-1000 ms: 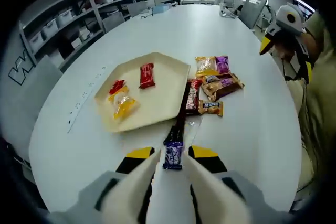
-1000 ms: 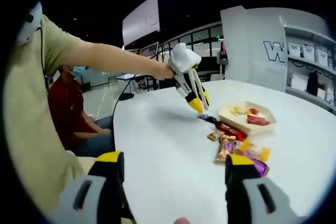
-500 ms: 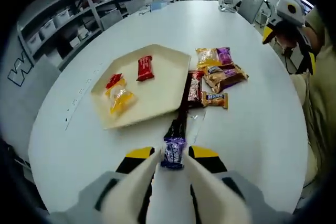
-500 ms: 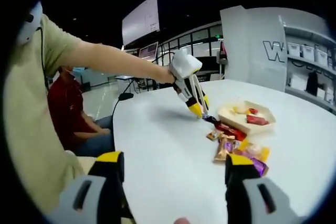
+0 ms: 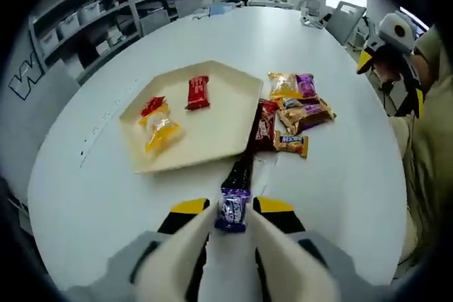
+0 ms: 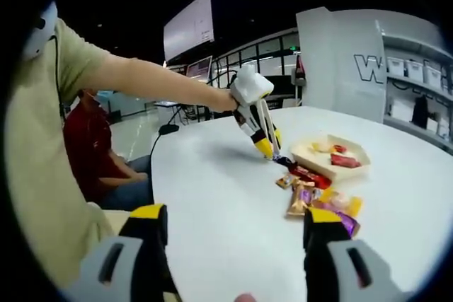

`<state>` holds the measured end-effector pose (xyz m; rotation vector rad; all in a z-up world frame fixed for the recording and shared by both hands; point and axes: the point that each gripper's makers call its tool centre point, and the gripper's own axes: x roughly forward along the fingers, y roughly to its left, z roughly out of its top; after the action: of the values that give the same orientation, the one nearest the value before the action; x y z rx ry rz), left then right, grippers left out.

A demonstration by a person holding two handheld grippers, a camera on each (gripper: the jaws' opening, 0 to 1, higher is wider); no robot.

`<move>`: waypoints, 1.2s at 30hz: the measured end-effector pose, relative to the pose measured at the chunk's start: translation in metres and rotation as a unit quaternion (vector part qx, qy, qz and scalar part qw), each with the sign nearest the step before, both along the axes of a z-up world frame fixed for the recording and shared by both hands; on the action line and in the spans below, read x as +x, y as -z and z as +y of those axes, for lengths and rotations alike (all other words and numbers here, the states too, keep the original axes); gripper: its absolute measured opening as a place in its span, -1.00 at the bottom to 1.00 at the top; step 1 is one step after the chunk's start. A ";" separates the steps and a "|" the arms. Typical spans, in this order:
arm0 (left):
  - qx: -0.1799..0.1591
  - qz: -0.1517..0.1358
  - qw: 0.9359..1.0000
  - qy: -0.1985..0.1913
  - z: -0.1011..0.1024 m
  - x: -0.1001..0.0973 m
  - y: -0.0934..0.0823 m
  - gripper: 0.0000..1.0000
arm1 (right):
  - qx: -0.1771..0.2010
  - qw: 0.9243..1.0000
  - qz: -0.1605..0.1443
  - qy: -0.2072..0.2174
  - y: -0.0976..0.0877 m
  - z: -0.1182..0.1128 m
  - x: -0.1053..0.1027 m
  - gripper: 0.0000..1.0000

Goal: Place the target food into the container with the food tongs after gripping and lifting it, then release it inside without dropping or visibly crushing the food.

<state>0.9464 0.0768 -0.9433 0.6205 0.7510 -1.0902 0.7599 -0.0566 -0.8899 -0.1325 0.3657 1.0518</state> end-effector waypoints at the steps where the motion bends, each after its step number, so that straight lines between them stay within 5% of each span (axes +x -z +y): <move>1: 0.001 0.004 1.000 -0.001 -0.001 -0.001 0.000 -0.56 | 0.000 1.000 0.000 0.000 0.000 0.000 0.000 0.54; 22: 0.011 0.009 0.999 0.030 -0.012 -0.024 -0.003 -0.62 | 0.001 1.000 0.001 -0.001 0.001 0.002 -0.002 0.53; 36: -0.010 0.004 0.999 0.039 -0.016 -0.029 -0.035 -0.62 | 0.002 1.000 -0.001 -0.005 -0.001 0.006 -0.004 0.53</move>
<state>0.9177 0.0609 -0.9082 0.6329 0.7267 -1.1710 0.7558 -0.0507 -0.8888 -0.1309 0.3618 1.0617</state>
